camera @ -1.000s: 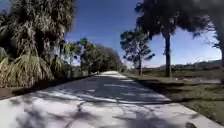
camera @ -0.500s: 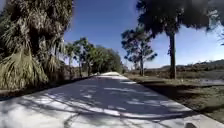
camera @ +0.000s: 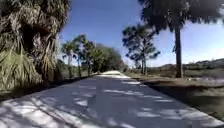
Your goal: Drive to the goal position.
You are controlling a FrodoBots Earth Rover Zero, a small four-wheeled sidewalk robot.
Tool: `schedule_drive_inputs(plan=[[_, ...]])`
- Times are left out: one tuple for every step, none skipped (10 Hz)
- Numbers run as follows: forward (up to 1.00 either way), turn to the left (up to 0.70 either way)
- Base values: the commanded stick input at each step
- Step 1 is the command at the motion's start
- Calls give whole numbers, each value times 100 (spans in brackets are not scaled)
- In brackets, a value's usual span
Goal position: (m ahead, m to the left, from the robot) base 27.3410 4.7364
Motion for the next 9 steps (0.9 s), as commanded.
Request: schedule_drive_inputs(plan=[[100, 0], [100, 0], [100, 0], [100, 0], [100, 0], [100, 0], [100, 0], [100, 0], [100, 0]])
